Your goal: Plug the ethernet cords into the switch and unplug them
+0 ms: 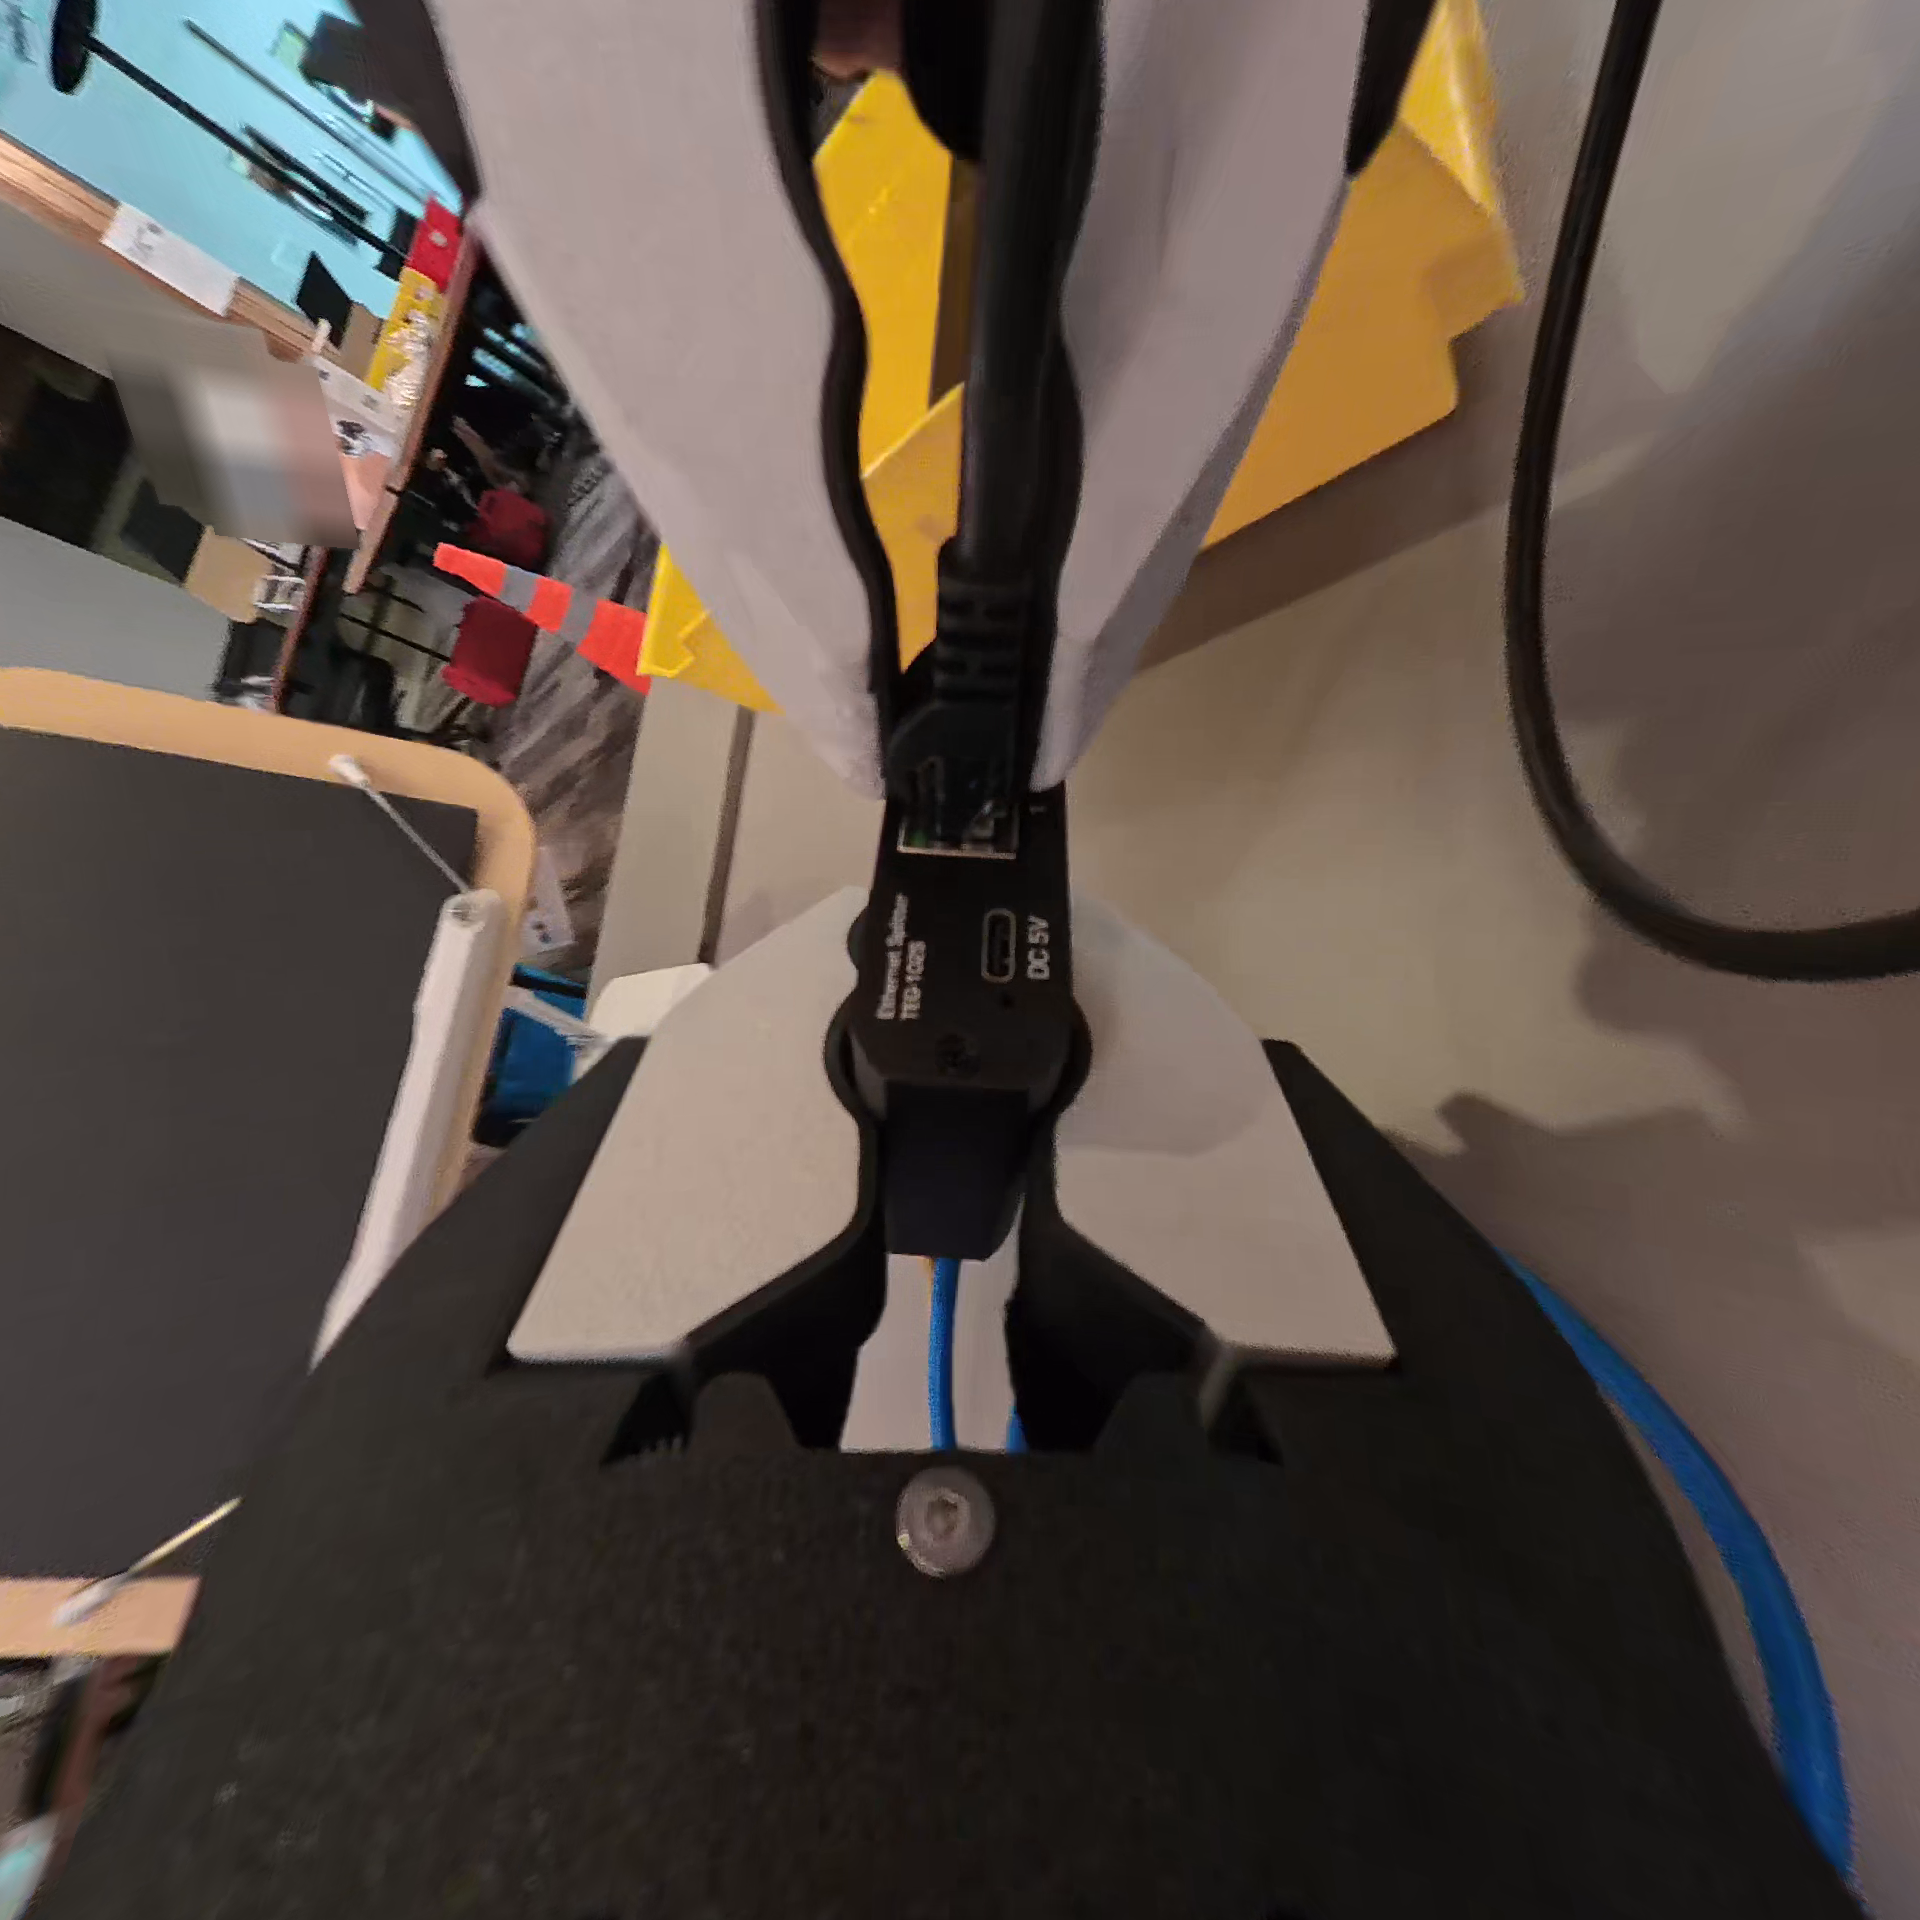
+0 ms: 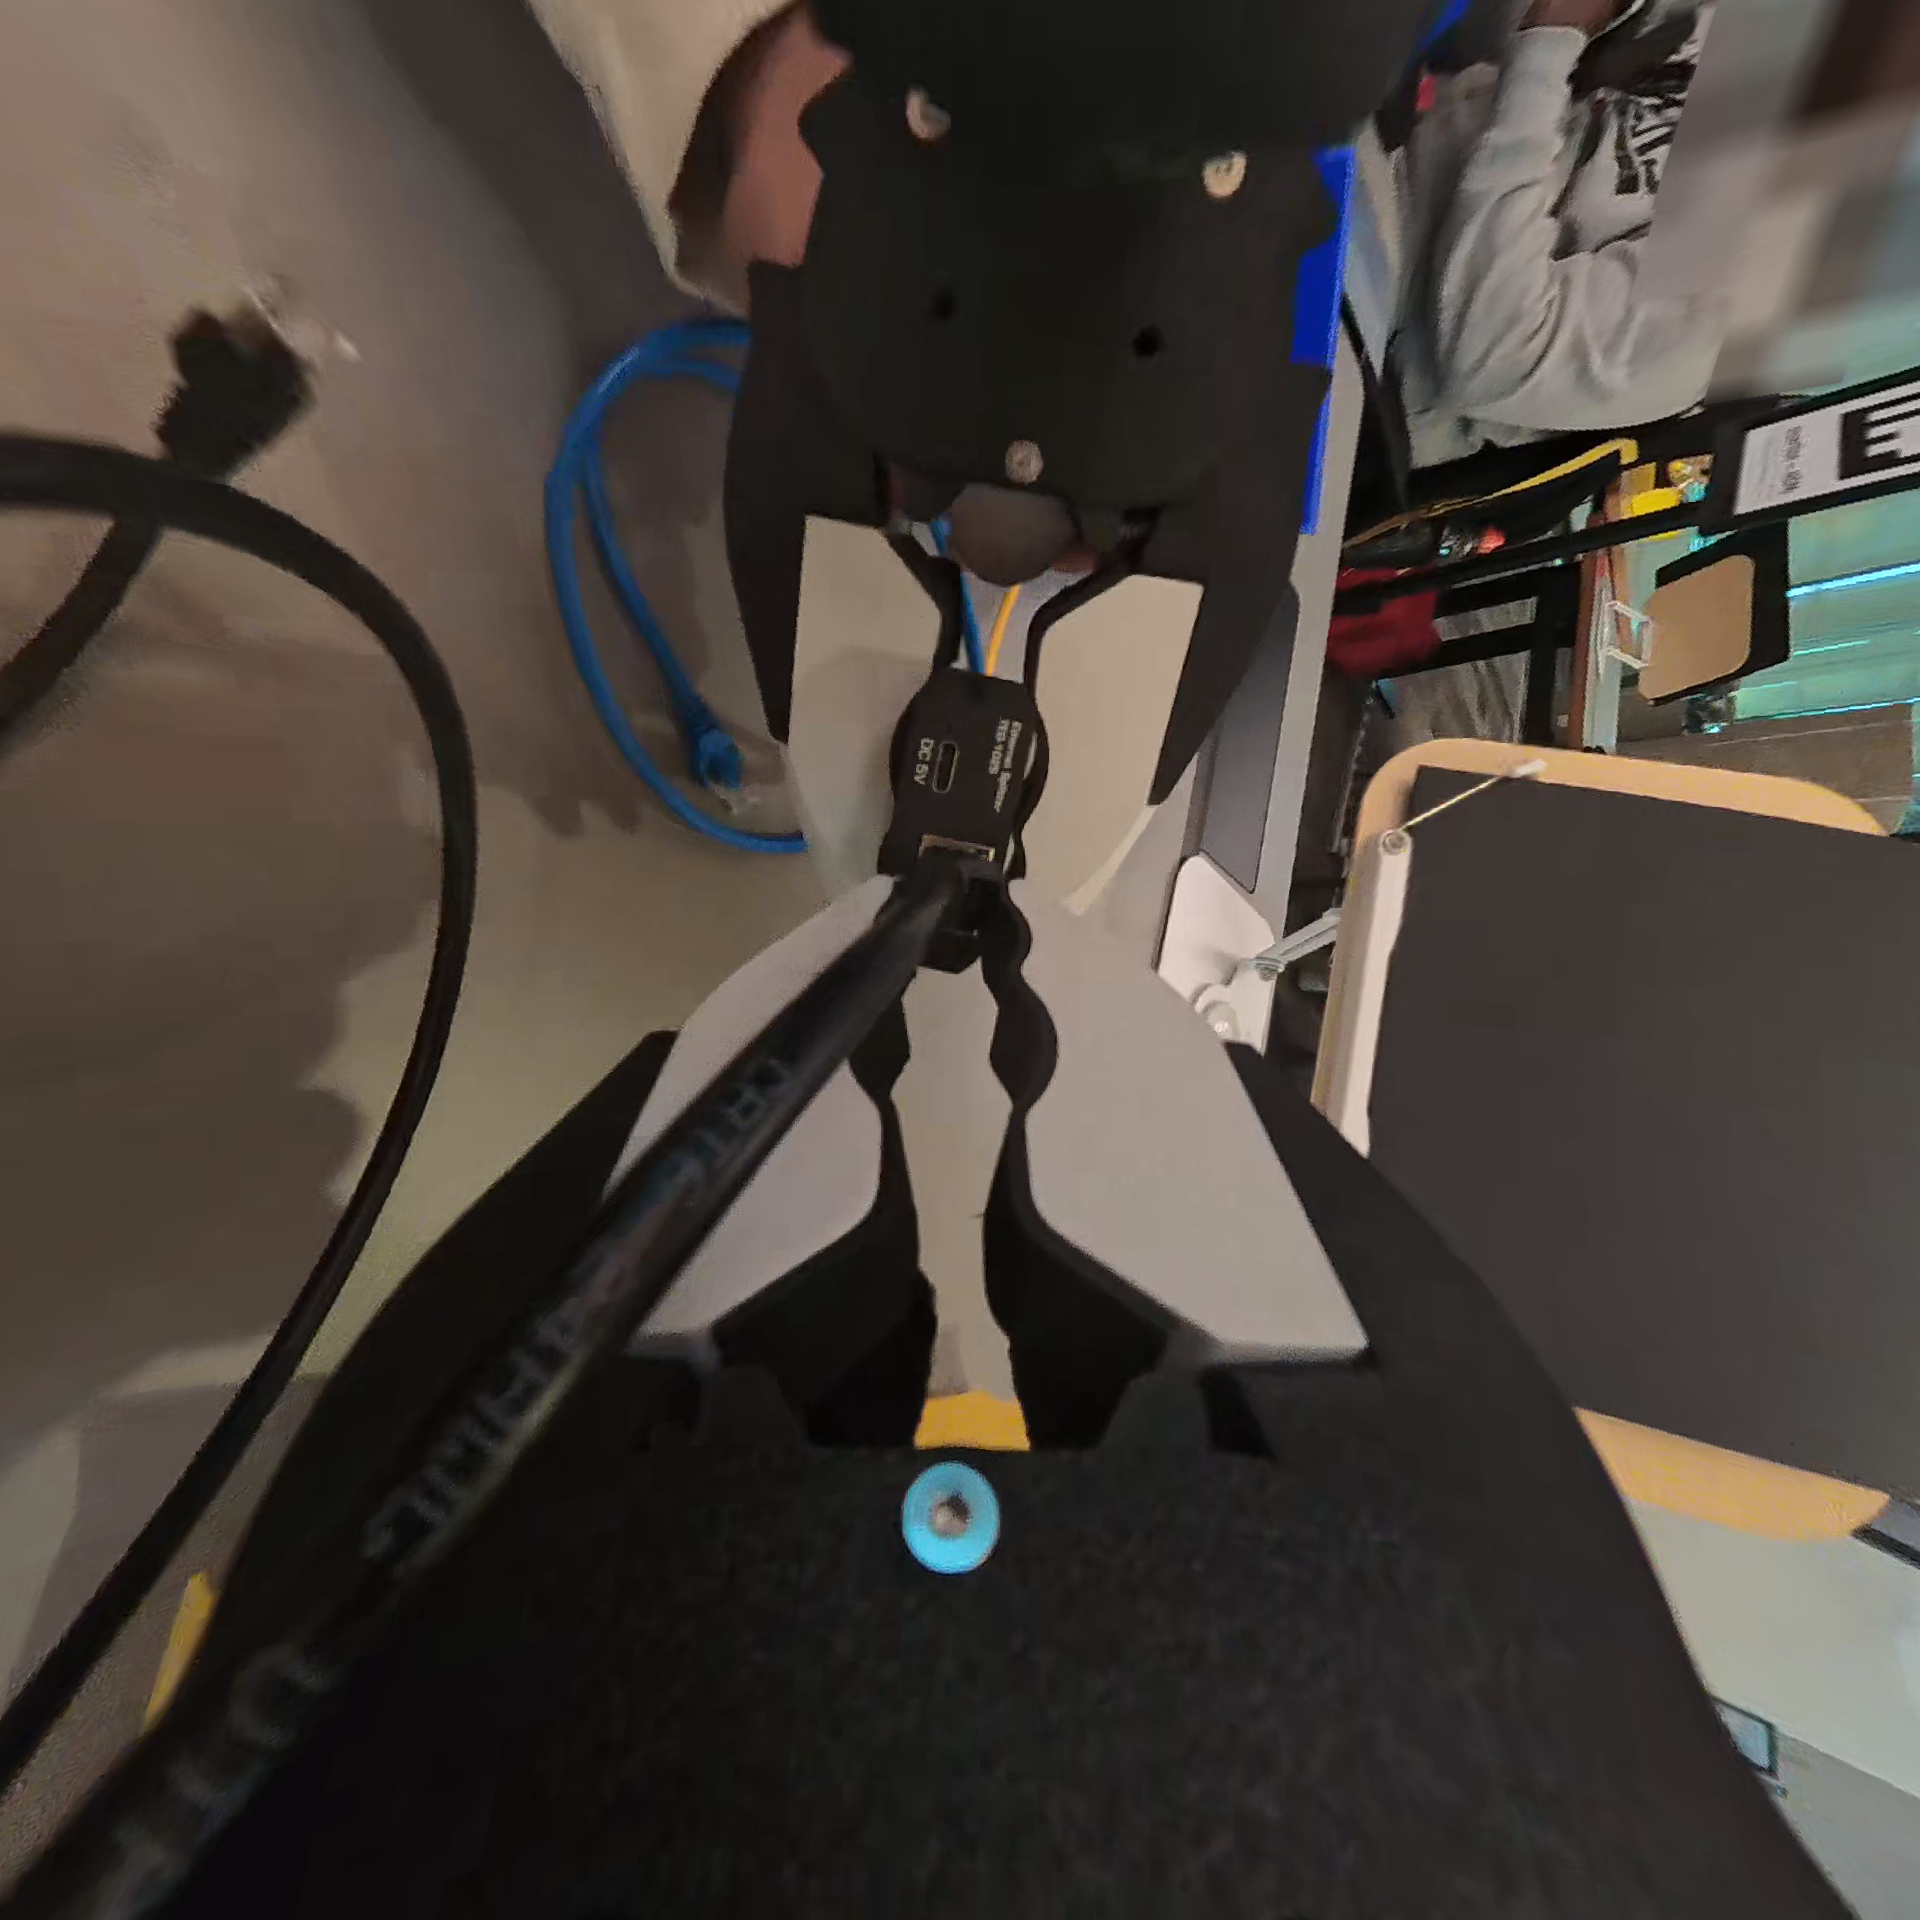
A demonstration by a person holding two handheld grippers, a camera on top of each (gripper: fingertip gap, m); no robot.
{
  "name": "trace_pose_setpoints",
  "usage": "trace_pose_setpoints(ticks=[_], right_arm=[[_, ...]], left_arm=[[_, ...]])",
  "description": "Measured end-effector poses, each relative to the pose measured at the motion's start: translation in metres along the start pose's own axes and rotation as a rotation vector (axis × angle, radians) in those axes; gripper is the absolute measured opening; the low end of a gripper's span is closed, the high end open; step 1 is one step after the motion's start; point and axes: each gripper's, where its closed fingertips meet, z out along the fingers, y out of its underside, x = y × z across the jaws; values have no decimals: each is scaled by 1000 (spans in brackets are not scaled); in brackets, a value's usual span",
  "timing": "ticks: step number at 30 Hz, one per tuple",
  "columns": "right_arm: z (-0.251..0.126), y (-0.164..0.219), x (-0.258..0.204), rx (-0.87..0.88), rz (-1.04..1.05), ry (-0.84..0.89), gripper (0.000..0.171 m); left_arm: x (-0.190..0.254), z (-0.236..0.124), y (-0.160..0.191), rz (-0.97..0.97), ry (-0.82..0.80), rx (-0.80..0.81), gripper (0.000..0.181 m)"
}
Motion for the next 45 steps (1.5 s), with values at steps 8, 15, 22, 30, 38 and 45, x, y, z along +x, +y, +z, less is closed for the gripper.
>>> trace_pose_setpoints(ticks=[8,15,22,30,38,45], right_arm=[[3,-7,-10,127,48,24,14],[-1,-9,-19,129,16,38,19],[-2,-10,-16,109,10,61,16],[0,-7,-21,81,42,11,14],[3,2,-28,70,95,2,14],[-7,13,-15,30,472,30,34]], left_arm=[[14,-2,2,-12,41,5,26],[10,-4,2,106,-88,-63,26],[11,-4,3,79,-81,-72,26],[10,-5,5,95,-156,-107,27],[13,2,10,97,-164,-151,27],[0,-6,6,146,-308,-122,26]])
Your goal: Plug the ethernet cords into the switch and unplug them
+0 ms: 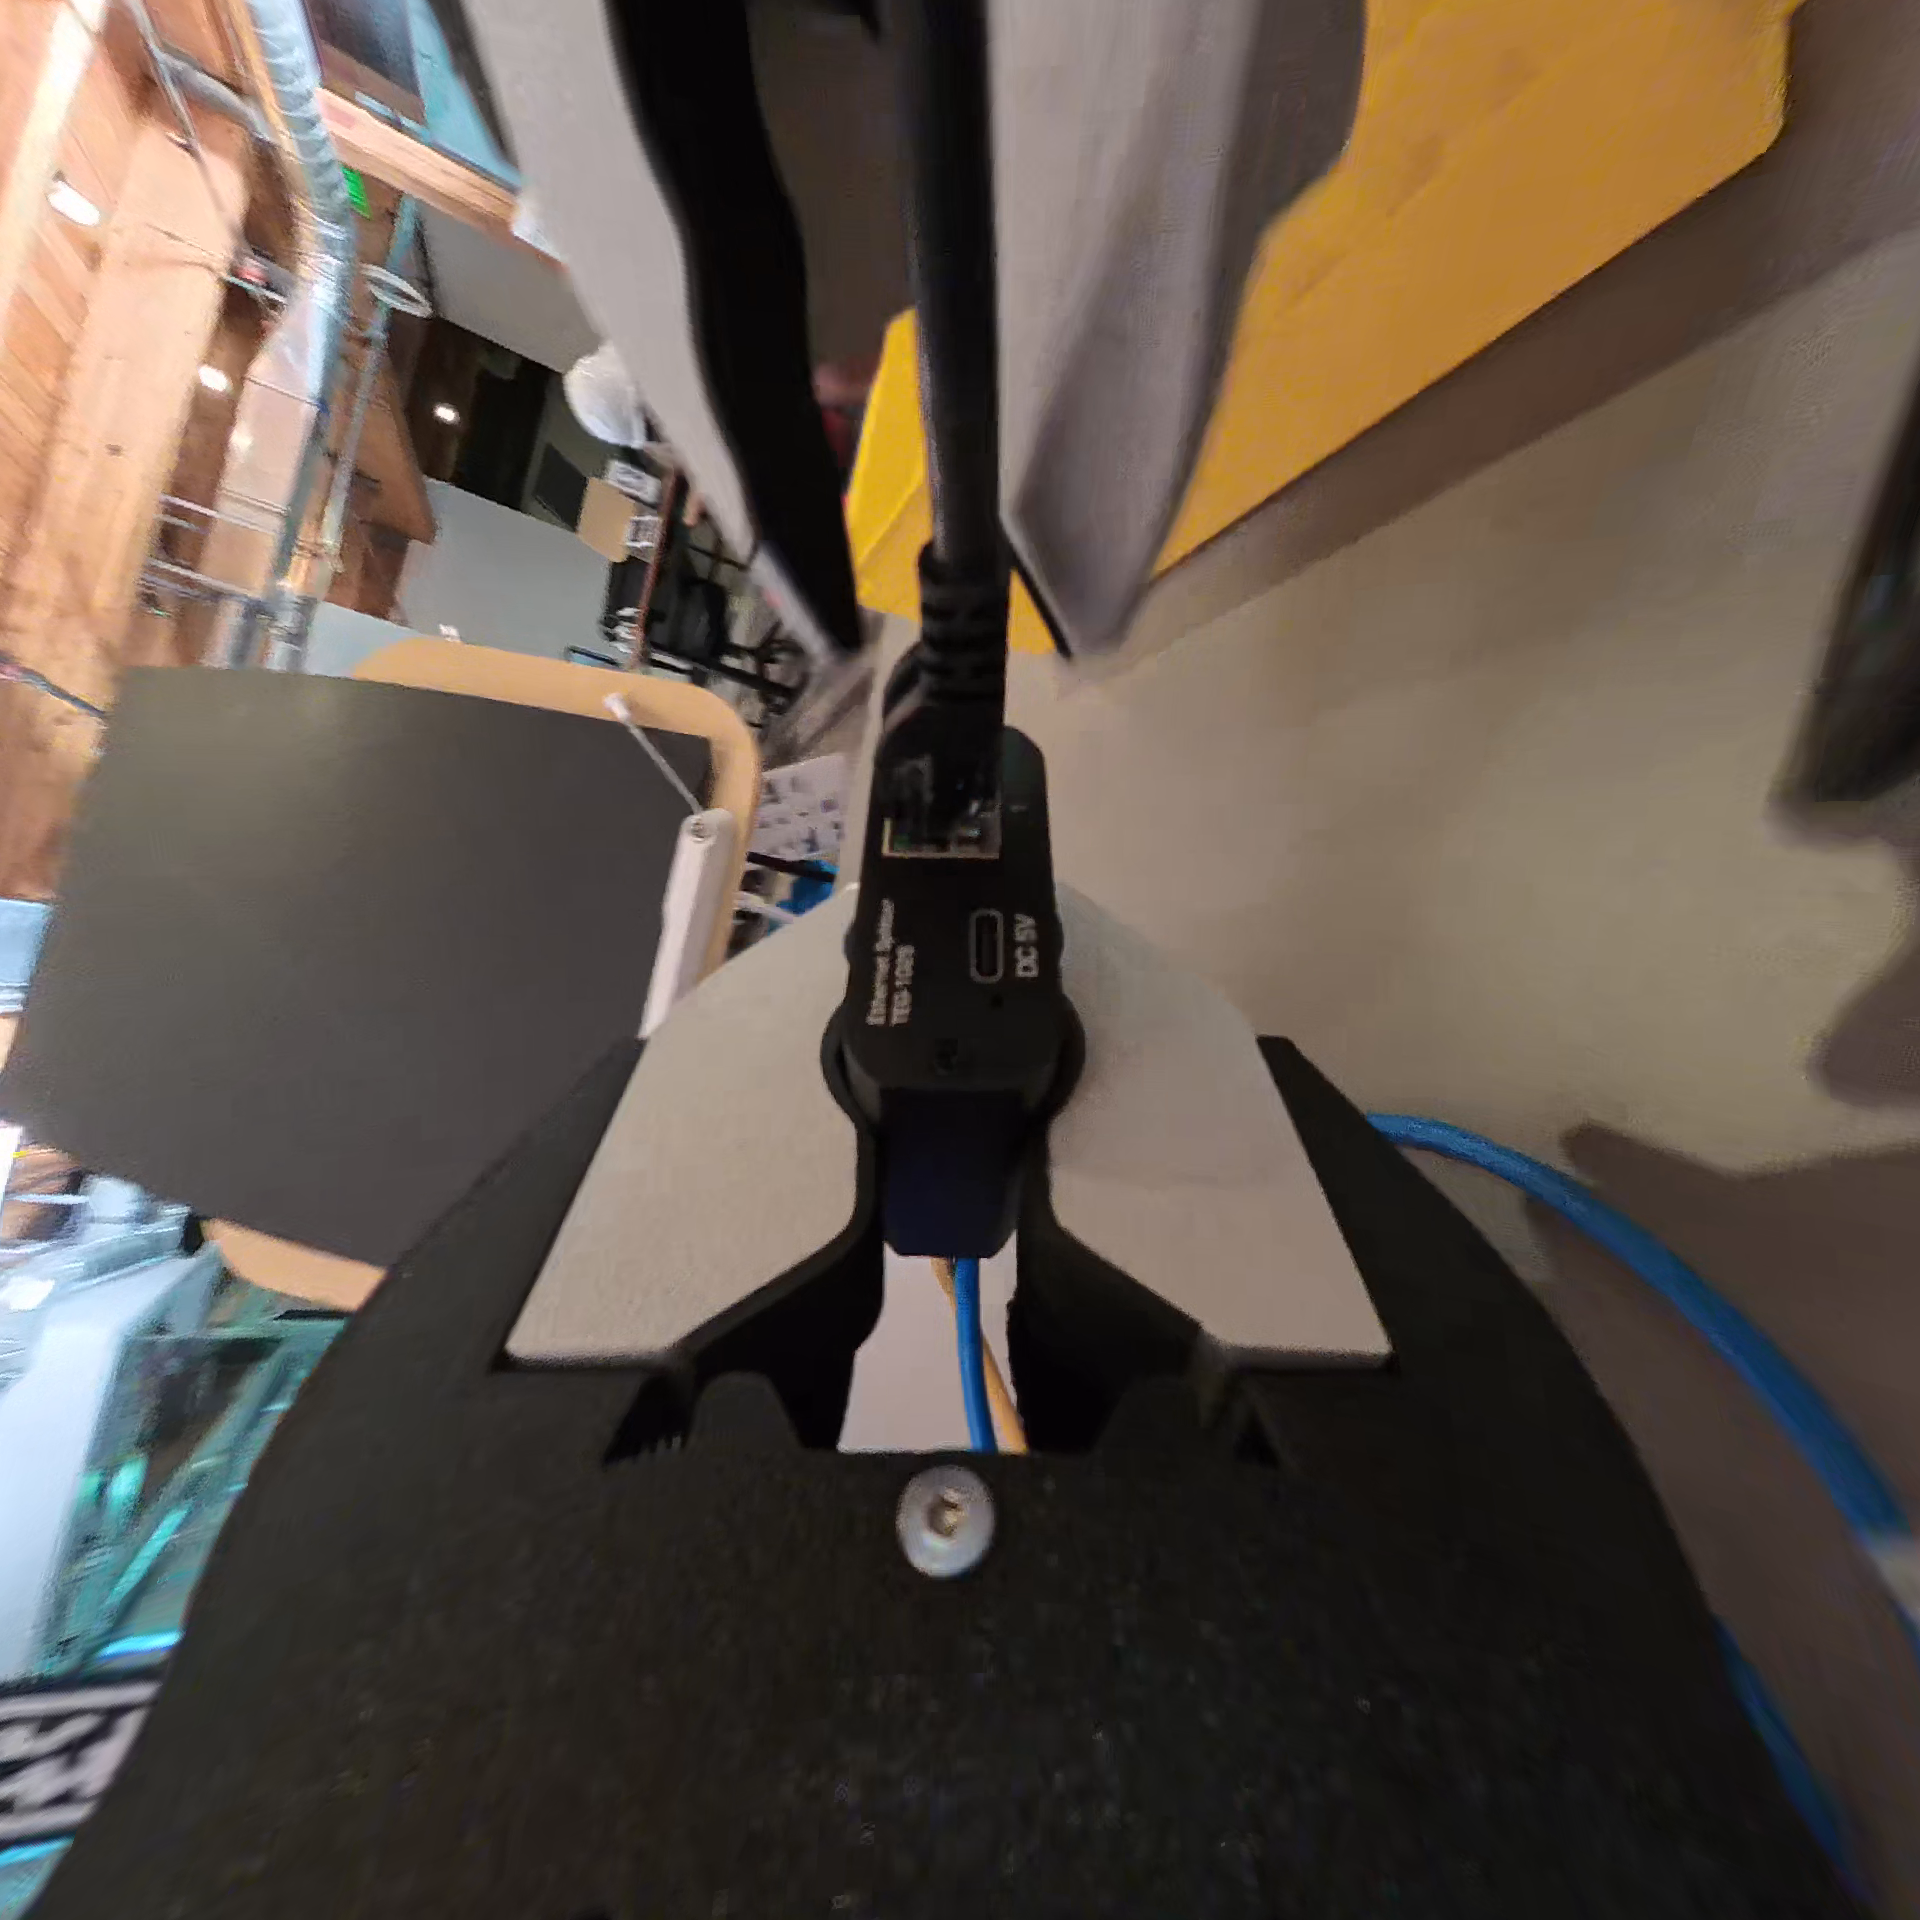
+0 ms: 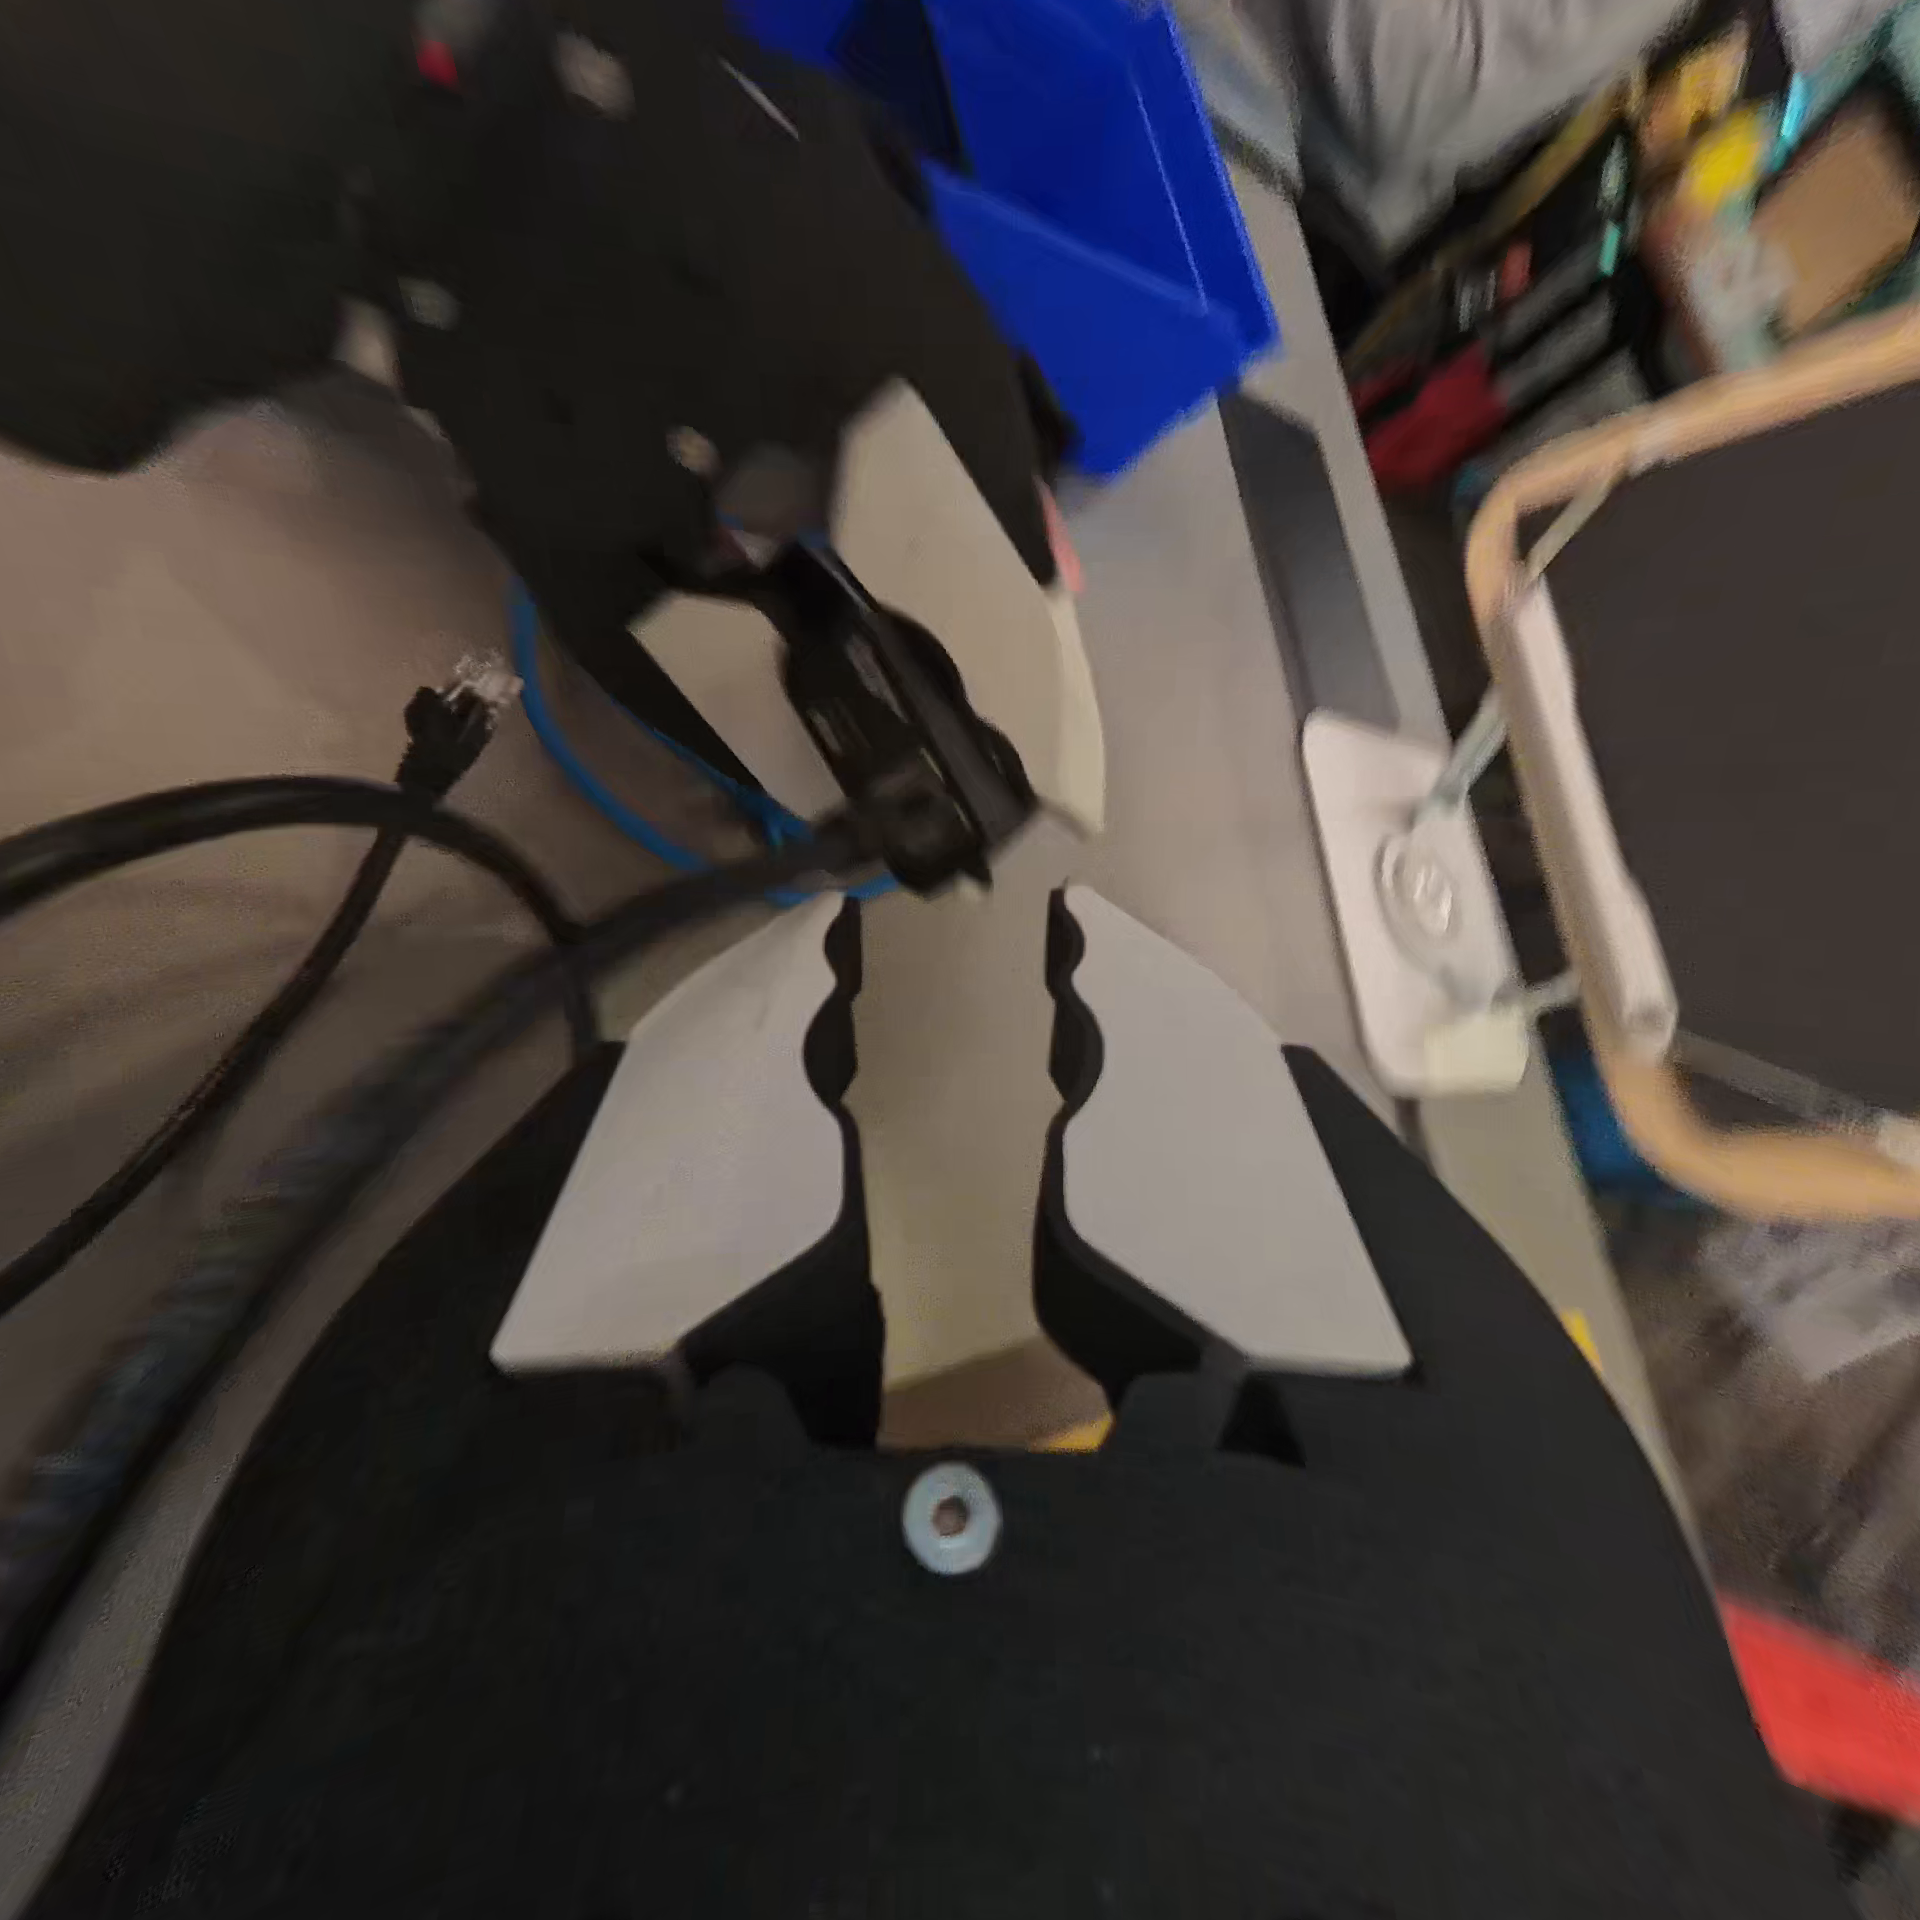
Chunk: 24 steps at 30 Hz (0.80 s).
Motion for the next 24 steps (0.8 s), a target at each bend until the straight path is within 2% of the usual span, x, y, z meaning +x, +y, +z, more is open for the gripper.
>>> trace_pose_setpoints(ticks=[2,4,6,8,10,13,18,19,21,24], right_arm=[[-15,17,15,-115,190,66,24],[-38,20,28,-135,409,151,22],[-59,1,30,-47,601,177,31],[-61,-21,19,45,709,185,23],[-41,-16,-2,-44,737,223,33],[-18,-11,-10,-52,727,350,29],[16,17,-26,-178,677,359,30],[16,19,-24,-176,673,373,29],[16,10,-19,-66,712,370,15],[21,13,-20,-47,752,337,13]], left_arm=[[-5,-1,5,56,-74,-31,26],[-1,2,15,84,-94,-83,26],[6,7,20,96,-89,-112,26],[10,8,20,115,-101,-119,26],[11,8,17,142,-117,-118,26],[12,6,14,193,-153,-125,25],[10,5,12,210,-182,-131,26],[9,4,12,219,-185,-134,26],[9,4,10,228,-192,-126,25],[11,5,12,238,-191,-133,26]])
